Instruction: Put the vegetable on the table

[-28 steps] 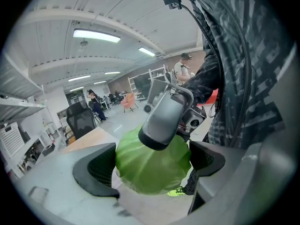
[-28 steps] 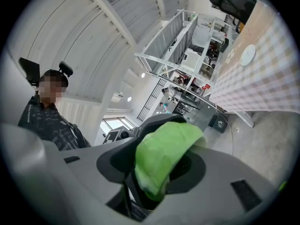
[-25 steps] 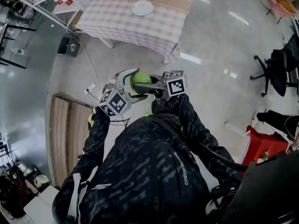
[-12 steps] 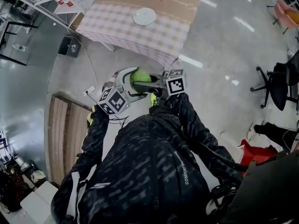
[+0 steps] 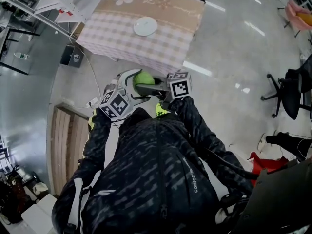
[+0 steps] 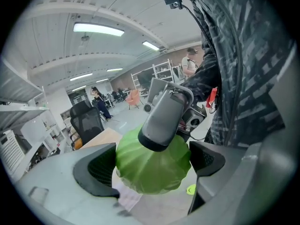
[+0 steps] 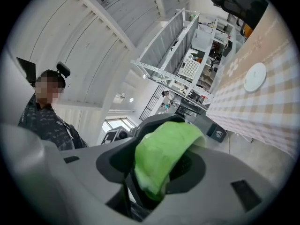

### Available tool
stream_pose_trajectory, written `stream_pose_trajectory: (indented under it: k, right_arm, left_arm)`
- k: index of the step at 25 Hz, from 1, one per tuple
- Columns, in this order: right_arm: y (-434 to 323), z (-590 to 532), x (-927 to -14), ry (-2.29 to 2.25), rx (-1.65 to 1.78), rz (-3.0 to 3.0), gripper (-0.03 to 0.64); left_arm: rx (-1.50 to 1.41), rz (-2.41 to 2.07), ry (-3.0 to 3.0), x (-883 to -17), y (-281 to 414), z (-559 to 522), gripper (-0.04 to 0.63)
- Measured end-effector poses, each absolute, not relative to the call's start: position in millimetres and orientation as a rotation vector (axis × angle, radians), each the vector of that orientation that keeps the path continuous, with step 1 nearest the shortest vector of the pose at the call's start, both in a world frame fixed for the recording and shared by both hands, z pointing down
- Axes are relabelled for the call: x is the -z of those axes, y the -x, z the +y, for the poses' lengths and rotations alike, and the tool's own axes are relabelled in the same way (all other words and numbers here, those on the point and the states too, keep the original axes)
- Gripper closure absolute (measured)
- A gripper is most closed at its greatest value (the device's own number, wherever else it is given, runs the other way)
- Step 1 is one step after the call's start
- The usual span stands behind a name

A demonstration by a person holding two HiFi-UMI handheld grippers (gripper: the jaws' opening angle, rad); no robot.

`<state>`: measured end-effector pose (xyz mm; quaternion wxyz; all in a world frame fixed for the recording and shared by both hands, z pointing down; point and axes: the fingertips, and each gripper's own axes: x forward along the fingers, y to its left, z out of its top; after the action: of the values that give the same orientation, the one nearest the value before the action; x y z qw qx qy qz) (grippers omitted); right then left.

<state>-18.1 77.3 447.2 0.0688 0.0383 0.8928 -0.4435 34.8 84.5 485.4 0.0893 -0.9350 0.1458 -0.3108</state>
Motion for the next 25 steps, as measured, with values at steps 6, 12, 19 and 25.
stream_pose_trajectory:
  k: [6, 12, 19, 25]
  right_arm:
    - [14, 54, -440, -0.063, 1.290, 2.689, 0.442]
    - [16, 33, -440, -0.036, 1.278, 2.676, 0.437]
    - [24, -5, -449, 0.002, 1.301, 2.671, 0.436]
    - [26, -32, -453, 0.048, 1.334, 2.658, 0.434]
  left_arm:
    - [0.934, 0.429, 2.743, -479, -37, 62, 0.121]
    - [0.920, 0.411, 2.746, -478, -35, 42, 0.123]
    - [0.905, 0.369, 2.777, -483, -27, 5, 0.123]
    - [0.874, 0.330, 2.801, -488, -25, -19, 0.123]
